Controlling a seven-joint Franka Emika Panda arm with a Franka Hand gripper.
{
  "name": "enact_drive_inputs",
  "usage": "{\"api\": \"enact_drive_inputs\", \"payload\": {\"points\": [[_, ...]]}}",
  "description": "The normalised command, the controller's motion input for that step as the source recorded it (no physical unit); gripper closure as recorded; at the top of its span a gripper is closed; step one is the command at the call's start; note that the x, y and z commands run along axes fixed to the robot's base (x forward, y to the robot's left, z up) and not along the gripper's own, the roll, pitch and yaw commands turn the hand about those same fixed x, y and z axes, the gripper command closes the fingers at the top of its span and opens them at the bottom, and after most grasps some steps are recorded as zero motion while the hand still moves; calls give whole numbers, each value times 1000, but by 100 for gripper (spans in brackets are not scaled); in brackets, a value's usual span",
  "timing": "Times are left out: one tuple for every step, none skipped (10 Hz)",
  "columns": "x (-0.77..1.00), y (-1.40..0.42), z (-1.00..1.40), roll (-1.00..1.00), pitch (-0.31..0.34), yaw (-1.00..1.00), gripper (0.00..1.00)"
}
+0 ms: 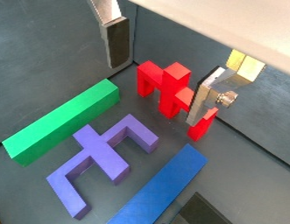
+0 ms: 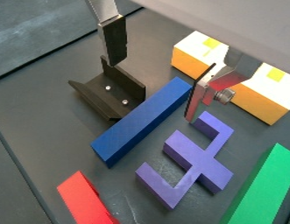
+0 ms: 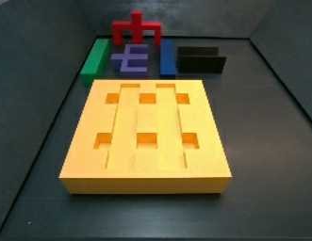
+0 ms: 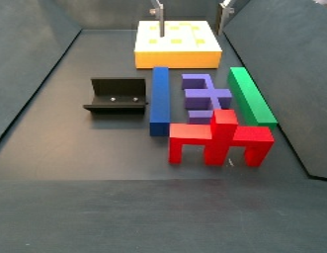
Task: Pick up the green object. Move up. Move to above the board. Insert the green object.
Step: Pick up the green object.
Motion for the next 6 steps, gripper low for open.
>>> {"api": "enact_drive_inputs", "payload": {"points": [[17,0,-89,0,-9,0,0],[0,91,-117,-261,-74,-51,0],[-466,-143,-403,-167,-157,0,0],[-851,-337,-563,-80,-257,89,0],[-886,-434,-534,0,-250,20,0],[-837,-529,-391,6,-243,23,0]]}}
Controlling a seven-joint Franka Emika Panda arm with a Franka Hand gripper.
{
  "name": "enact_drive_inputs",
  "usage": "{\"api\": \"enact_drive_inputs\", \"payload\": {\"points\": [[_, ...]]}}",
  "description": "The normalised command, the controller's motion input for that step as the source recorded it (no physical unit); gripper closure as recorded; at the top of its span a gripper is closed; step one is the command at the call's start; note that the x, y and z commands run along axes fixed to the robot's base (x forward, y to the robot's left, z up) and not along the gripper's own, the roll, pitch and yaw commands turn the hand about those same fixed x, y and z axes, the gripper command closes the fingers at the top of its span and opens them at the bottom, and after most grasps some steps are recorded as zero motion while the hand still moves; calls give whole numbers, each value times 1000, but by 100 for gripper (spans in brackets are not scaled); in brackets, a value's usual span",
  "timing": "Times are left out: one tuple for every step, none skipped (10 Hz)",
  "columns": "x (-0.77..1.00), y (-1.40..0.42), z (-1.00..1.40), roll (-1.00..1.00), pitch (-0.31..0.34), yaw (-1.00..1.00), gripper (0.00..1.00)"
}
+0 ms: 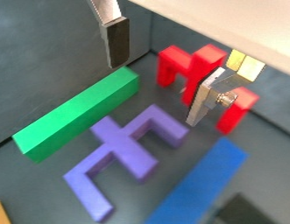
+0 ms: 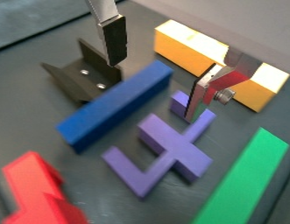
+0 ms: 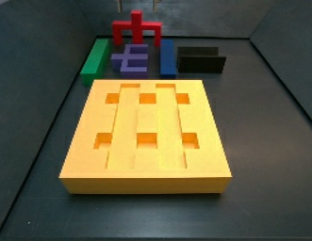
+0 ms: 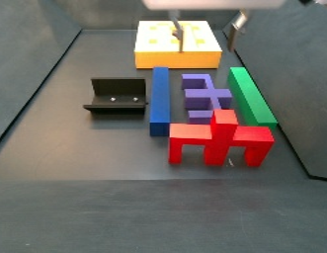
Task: Pick up the green object. Move up. Move to above the board. Insert the green object.
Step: Pick up the green object.
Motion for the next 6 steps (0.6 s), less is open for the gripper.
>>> {"api": "enact_drive_inputs", "payload": {"points": [[-766,-486,-326,76,-229,37,0],[-723,-380,-440,161,-127,0,0],[-806,-220,-517,137,-143,0,0],[-646,0,-494,87,-106,46,0],[-457,106,-446,0,-36,29,0],[-326,114,-334,0,0,29,0]]}}
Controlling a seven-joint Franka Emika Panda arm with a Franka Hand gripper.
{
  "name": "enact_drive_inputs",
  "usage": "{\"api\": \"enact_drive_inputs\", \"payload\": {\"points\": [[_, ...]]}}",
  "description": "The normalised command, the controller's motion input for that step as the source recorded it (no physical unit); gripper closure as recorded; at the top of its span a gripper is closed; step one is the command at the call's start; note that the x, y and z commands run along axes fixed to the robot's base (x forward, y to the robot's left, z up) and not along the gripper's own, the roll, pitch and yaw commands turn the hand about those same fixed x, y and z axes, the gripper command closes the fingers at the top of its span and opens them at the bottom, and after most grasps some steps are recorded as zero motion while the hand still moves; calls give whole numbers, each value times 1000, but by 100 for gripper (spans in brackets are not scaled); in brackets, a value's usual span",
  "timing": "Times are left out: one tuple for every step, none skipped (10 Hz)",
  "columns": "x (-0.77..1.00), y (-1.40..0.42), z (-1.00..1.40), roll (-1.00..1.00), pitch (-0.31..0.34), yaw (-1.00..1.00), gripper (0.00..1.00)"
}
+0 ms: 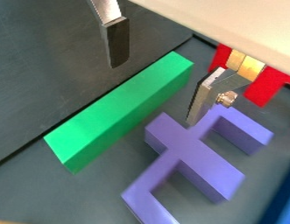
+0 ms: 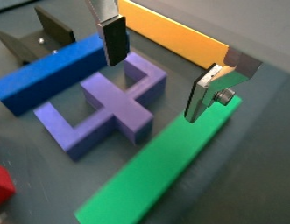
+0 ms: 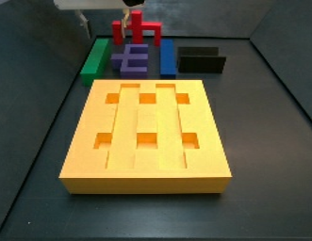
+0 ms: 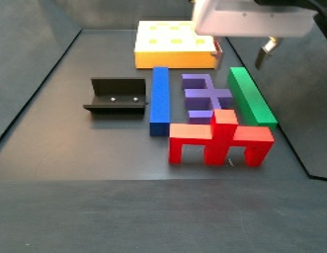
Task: Pick up the green object. Move up. Move to above the board. Insert the green object.
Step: Pick up the green object.
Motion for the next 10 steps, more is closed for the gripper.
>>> {"api": "enact_drive_inputs", "payload": {"points": [[-289,63,-297,29,0,49,0],[-151,0,-283,116,49,40,0],[-194,0,-320,136,67,63,0],[-126,0,-340,111,46,103,0],[-57,0,-369,90,31,97,0],[-6,0,-371,21,33,100,0],[-60,0,-229,0,0,34,0],[-134,0,-146,0,0,0,0],[-214,0,-137,0,0,0,0],[-231,3,-100,0,0,0,0]]}}
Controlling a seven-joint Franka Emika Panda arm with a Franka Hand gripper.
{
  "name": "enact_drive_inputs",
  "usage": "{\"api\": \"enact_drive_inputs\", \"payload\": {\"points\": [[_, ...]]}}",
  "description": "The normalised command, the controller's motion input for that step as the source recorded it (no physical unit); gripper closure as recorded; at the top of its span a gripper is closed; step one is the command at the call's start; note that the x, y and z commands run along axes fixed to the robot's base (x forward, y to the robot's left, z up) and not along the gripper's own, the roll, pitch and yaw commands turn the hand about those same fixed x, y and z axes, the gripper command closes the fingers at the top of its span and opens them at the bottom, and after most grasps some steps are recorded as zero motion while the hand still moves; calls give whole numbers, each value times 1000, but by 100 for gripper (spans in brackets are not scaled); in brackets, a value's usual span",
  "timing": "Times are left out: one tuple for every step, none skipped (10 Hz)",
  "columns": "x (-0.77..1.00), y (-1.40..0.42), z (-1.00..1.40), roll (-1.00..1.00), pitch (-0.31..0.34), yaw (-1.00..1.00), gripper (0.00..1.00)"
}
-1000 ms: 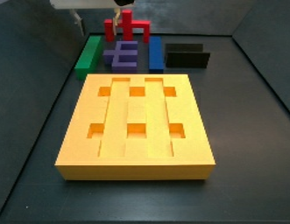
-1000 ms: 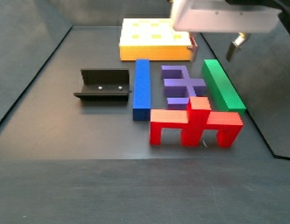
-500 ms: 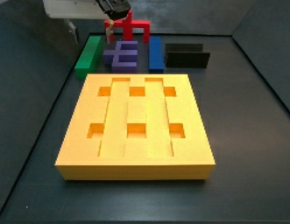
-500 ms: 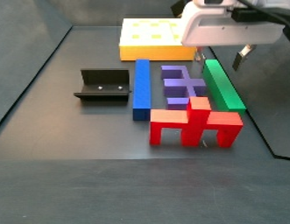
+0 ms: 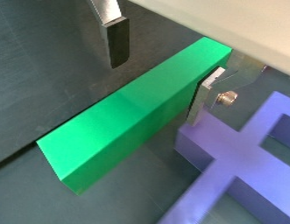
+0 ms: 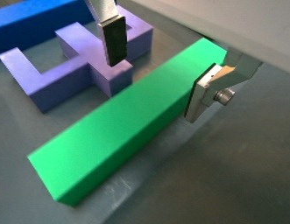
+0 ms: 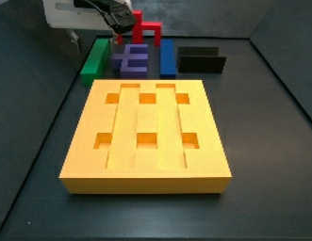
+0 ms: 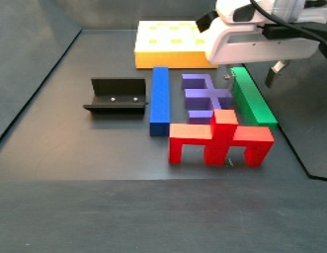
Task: Pick up the green object. Move up. Move to above the board. Insert the green object.
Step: Pick up the green object.
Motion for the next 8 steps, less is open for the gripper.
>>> {"api": "enact_drive_inputs", "payload": {"points": [[-243,11,-100,0,0,0,0],[-243,20,-120,0,0,0,0],[-206,46,-131,0,0,0,0],[0,120,-229,0,23,0,0],[97,106,-254,-23,31,0,0],[163,46,-243,-36,31,0,0],[89,11,-197,-21,20,0,0],[63,0,-177,-21,9,0,0]]}}
